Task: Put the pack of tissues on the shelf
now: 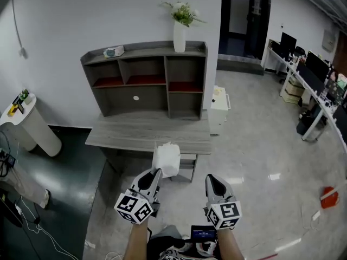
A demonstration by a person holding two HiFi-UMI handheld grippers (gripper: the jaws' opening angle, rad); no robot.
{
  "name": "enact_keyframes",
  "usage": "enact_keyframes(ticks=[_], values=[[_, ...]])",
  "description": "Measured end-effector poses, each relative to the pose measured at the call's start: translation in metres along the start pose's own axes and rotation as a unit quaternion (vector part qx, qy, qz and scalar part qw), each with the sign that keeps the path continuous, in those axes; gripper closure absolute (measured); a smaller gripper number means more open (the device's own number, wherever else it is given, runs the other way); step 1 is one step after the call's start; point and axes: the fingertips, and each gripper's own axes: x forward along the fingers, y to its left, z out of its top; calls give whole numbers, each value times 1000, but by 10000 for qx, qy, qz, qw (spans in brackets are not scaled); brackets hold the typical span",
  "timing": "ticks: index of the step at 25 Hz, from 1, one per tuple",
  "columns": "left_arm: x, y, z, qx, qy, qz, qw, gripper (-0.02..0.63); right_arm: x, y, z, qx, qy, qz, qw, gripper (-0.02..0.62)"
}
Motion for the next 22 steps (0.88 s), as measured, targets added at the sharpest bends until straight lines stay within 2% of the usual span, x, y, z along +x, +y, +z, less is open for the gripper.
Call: enact_keyframes(ticks=[5,11,16,22], values=[[12,3,2,78,-37,-36,10000,572,13,-14,4,59,-83,-57,9999,591],[48,36,-8,-42,-65,0,10000,574,59,-30,-2,-8,-27,-33,10000,591],[107,79,-15,-213,-100,-28,9997,572,122,-62,-6,-96,127,-101,9998,591],[207,150,-8,-284,73,-199,9994,572,231,-104,0,-117,313,-279,9991,591]])
